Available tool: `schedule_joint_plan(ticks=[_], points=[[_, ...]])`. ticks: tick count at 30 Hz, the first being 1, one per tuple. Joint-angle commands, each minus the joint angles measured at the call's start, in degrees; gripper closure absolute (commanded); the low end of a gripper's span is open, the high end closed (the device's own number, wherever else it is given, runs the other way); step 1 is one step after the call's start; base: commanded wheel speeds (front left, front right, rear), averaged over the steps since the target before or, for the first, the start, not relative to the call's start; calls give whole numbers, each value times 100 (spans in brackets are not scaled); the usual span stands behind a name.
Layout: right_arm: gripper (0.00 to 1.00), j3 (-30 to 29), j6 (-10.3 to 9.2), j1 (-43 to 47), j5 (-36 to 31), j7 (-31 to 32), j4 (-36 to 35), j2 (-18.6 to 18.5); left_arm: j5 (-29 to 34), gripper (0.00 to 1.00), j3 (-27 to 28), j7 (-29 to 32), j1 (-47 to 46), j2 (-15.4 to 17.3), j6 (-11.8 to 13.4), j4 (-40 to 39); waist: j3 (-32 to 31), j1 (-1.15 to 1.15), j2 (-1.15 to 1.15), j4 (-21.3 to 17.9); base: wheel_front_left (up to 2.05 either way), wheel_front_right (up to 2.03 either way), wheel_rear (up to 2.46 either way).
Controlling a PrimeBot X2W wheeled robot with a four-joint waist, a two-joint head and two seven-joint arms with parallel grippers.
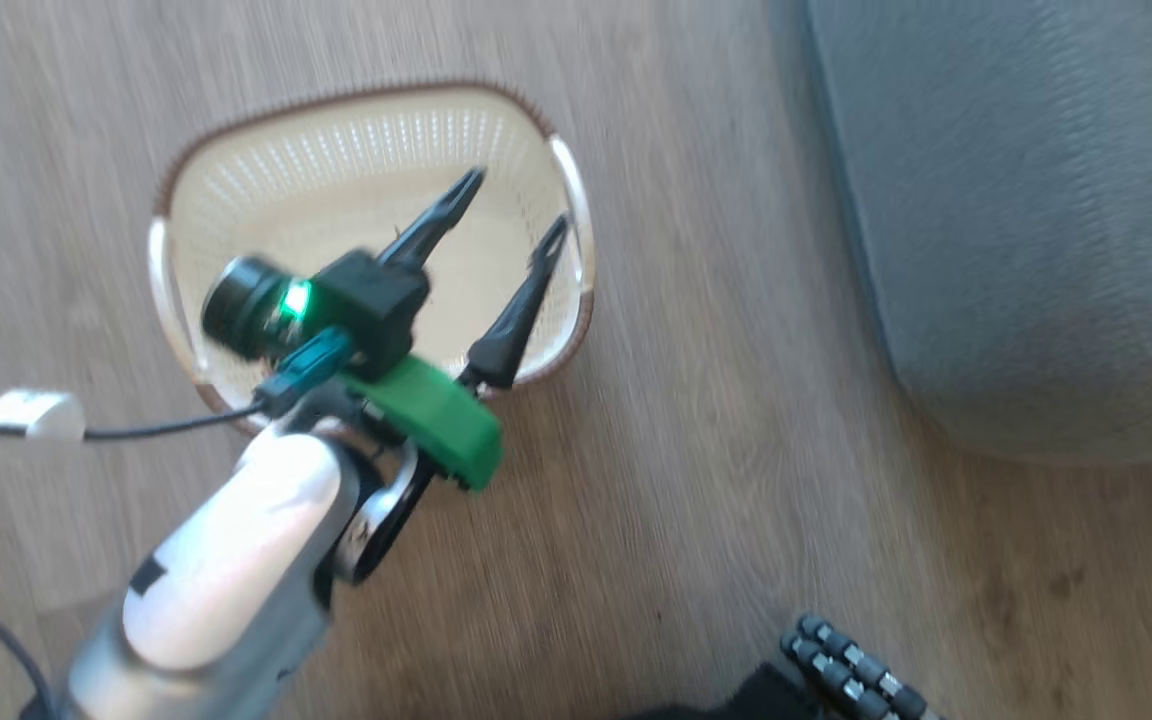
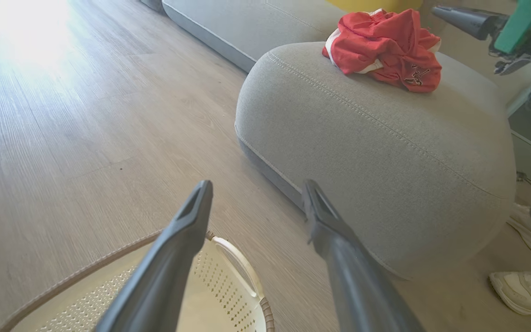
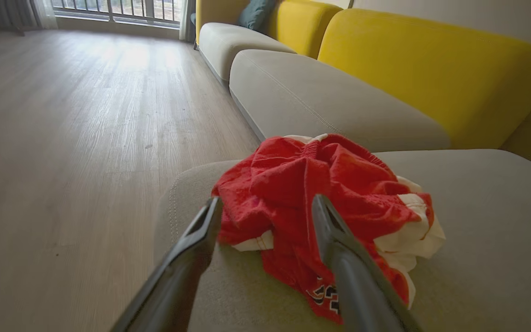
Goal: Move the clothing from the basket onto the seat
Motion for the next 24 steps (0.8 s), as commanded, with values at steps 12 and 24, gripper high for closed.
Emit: schedule_joint_plan(ticks=[12, 24], points=[[0, 1239, -2, 2940, 624, 241, -2831, 373, -736, 0, 878, -899, 1237, 258, 148, 835, -2259, 0, -1, 730, 0, 0, 0], [0, 1563, -2, 4639, 31, 112, -3553, 1296, -774, 0, 1449, -1098, 1796, 290, -42, 1768, -2831, 0, -1, 1495, 0, 0, 0]])
